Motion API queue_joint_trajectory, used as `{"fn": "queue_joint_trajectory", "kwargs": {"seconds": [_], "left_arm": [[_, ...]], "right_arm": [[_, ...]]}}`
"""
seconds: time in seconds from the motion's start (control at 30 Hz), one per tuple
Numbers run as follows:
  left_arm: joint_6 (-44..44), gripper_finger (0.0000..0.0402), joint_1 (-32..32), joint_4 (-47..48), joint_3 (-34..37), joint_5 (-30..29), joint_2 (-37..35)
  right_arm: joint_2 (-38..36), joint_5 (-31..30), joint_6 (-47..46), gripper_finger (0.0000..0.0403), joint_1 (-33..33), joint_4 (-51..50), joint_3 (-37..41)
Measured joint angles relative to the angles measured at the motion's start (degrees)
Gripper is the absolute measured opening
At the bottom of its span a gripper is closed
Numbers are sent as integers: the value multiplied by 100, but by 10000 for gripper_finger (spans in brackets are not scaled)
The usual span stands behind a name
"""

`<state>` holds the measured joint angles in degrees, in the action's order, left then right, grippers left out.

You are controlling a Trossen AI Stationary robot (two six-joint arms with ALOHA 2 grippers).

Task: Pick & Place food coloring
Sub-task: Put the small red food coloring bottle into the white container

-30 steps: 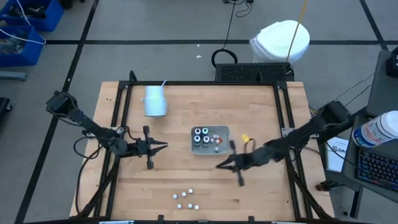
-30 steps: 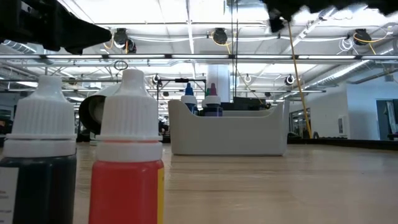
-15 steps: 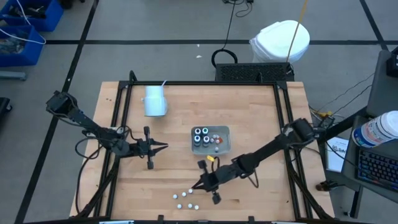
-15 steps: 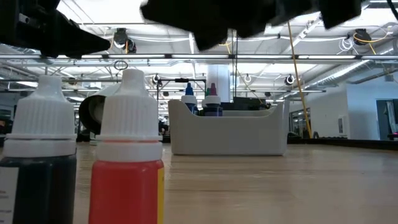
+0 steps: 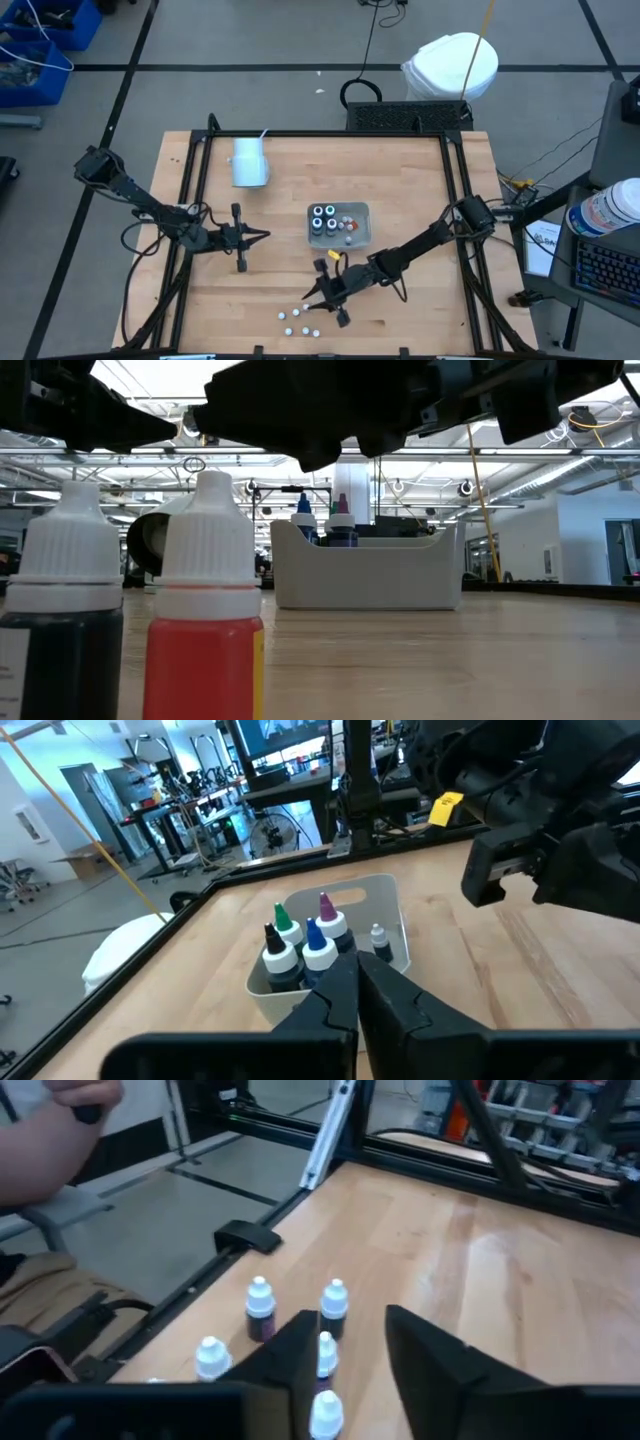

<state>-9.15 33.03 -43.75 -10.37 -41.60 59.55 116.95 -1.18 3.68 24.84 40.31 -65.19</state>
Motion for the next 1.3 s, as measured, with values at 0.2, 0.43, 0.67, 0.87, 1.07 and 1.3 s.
{"fn": "queue_joint_trajectory", "kwargs": {"seconds": [0.2, 0.43, 0.67, 0.87, 1.07, 1.3], "left_arm": [[-39, 6, 0, 0, 0, -2, 0], [-419, 38, 0, -39, 2, -4, 2], [-547, 48, 0, -46, 2, -37, 1], [-388, 37, 0, -17, 2, -37, 2], [-22, 32, -2, -17, 2, 64, 0], [320, 36, 0, -17, 2, 85, 2]], "right_arm": [[110, -4, -119, 170, 40, 160, 0], [667, 0, -301, 179, -50, 219, -313], [897, 82, -317, 177, -100, -38, -535], [893, 169, -331, 176, -95, -177, -535], [893, 147, -345, 176, -35, -375, -535], [891, 151, -347, 167, 9, -395, -535]]}}
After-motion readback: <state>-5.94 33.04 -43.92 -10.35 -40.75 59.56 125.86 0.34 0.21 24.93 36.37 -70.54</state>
